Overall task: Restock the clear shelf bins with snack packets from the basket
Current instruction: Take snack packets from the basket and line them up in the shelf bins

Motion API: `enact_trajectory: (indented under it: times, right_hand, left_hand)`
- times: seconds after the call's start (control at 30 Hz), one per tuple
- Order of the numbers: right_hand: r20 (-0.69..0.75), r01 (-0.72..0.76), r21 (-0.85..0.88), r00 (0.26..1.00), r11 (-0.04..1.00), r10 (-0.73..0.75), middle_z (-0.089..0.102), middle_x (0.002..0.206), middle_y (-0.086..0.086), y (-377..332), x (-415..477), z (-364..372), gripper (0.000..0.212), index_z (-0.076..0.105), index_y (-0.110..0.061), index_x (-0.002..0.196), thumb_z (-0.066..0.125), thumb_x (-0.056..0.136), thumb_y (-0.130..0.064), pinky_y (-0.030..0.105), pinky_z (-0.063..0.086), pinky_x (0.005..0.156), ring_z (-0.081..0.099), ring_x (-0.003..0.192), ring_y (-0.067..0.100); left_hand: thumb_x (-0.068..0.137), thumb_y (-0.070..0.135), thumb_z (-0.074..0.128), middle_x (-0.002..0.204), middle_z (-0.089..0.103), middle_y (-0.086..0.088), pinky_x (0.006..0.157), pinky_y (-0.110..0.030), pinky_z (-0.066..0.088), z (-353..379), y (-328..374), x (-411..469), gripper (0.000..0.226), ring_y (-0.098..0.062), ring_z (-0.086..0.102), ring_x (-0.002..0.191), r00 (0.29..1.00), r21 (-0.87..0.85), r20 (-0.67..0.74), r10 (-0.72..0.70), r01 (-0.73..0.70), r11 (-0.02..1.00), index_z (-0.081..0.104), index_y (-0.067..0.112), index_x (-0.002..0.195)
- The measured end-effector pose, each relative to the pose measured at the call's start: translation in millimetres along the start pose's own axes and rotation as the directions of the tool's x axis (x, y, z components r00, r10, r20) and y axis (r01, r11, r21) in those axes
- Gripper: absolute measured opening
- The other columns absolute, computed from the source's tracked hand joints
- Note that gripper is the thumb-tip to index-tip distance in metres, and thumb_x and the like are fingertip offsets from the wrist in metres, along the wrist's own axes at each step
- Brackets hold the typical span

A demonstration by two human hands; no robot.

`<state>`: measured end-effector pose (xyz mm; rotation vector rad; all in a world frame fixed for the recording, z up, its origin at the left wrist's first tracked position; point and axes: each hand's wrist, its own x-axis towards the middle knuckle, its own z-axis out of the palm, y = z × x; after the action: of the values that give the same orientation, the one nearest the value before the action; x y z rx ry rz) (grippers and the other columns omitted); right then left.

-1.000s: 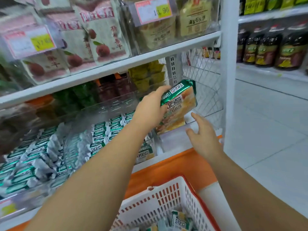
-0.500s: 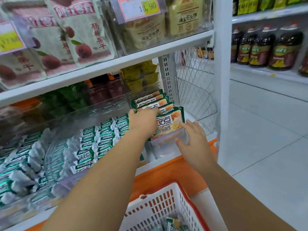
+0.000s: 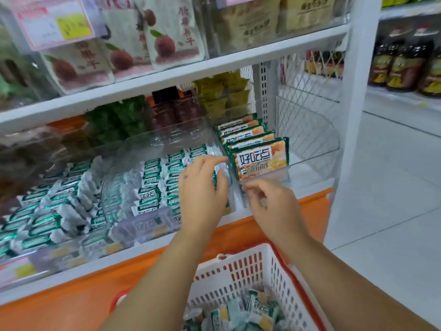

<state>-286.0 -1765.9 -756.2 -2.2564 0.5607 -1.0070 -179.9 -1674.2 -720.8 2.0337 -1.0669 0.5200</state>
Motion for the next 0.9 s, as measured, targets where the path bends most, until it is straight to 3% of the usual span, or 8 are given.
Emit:
enact_trajectory:
  times: [0.1,0.2,0.4,0.5,0.6,0.7,0.8,0.9]
  right_hand:
    - [0.208,0.054,0.012,0.977,0.998,-0.056,0.07,0.099,-0.005,-13.2,-22.9,27.3,0.021,0.069,-0.019,0.105,0.057,0.089,-0.014,0.028,0.053,0.072,0.063,0.083,0.01]
    - [0.445,0.08,-0.089,0.895,0.993,-0.033,0.069,0.102,-0.007,-14.9,-48.2,52.7,0.022,0.067,-0.021,0.109,0.053,0.093,-0.018,0.023,0.047,0.068,0.064,0.09,0.013]
    - [0.685,-0.017,-0.375,0.669,0.927,0.289,0.064,0.09,-0.004,29.6,-92.5,93.6,0.022,0.062,-0.021,0.11,0.047,0.094,-0.023,0.032,0.048,0.068,0.059,0.078,0.016]
    - [0.727,-0.053,-0.529,0.488,0.847,0.484,0.063,0.113,0.004,55.4,-111.4,110.2,0.024,0.058,-0.017,0.117,0.047,0.096,-0.024,0.032,0.047,0.079,0.059,0.097,0.022]
    - [0.709,-0.156,-0.597,0.356,0.787,0.609,0.054,0.132,0.01,74.9,-125.0,122.3,0.037,0.048,-0.015,0.134,0.049,0.098,-0.021,0.031,0.045,0.088,0.056,0.112,0.025]
    - [0.673,-0.172,-0.637,0.352,0.751,0.651,0.052,0.134,0.013,98.2,-137.1,137.6,0.046,0.041,-0.017,0.141,0.05,0.096,-0.015,0.025,0.045,0.081,0.056,0.109,0.025]
    - [0.669,-0.156,-0.654,0.337,0.74,0.662,0.057,0.123,0.013,113.4,-148.9,152.7,0.064,0.026,-0.02,0.148,0.055,0.092,-0.008,0.01,0.039,0.051,0.056,0.073,0.014]
    - [0.631,-0.105,-0.704,0.362,0.703,0.686,0.053,0.132,0.015,121.3,-160.6,166.4,0.071,0.021,-0.018,0.15,0.06,0.09,-0.018,0.027,0.049,0.075,0.061,0.096,0.023]
  left_hand:
    - [0.09,0.014,0.048,0.102,0.061,0.007,0.085,-0.046,0.049,-16.8,-24.4,-48.7,0.025,-0.013,0.058,0.094,0.994,-0.062,-0.054,-0.098,0.095,0.994,0.065,0.018,0.107]
    - [0.09,0.006,0.053,0.098,0.06,0.009,0.076,-0.037,0.051,-29.2,-55.1,-101.5,0.023,-0.014,0.06,0.091,0.976,-0.059,-0.06,-0.21,0.207,0.977,0.065,0.018,0.105]
    - [0.088,0.001,0.054,0.104,0.064,0.002,0.073,-0.03,0.047,-39.5,-114.6,-204.7,0.027,-0.018,0.061,0.091,0.887,-0.007,0.075,-0.457,0.458,0.889,0.067,0.015,0.108]
    - [0.09,0.01,0.053,0.117,0.061,0.002,0.082,-0.033,0.05,-31.8,-144.1,-253.2,0.028,-0.02,0.059,0.103,0.787,0.122,0.253,-0.562,0.551,0.826,0.065,0.019,0.114]
    - [0.092,0.012,0.049,0.133,0.052,0.002,0.091,-0.035,0.048,-20.4,-166.0,-291.3,0.037,-0.021,0.052,0.116,0.614,0.262,0.423,-0.667,0.622,0.738,0.057,0.022,0.126]
    - [0.093,0.016,0.045,0.142,0.043,0.0,0.098,-0.038,0.044,-8.9,-175.6,-313.7,0.042,-0.022,0.043,0.126,0.481,0.322,0.524,-0.703,0.653,0.686,0.048,0.025,0.134]
    - [0.095,0.035,0.044,0.156,0.019,0.003,0.112,-0.042,0.03,-1.1,-178.2,-325.1,0.05,-0.022,0.025,0.141,0.328,0.418,0.631,-0.703,0.619,0.665,0.033,0.032,0.143]
    - [0.096,0.041,0.04,0.158,0.011,0.005,0.116,-0.044,0.021,2.5,-178.8,-328.4,0.052,-0.023,0.017,0.144,0.297,0.466,0.657,-0.693,0.563,0.682,0.026,0.034,0.146]
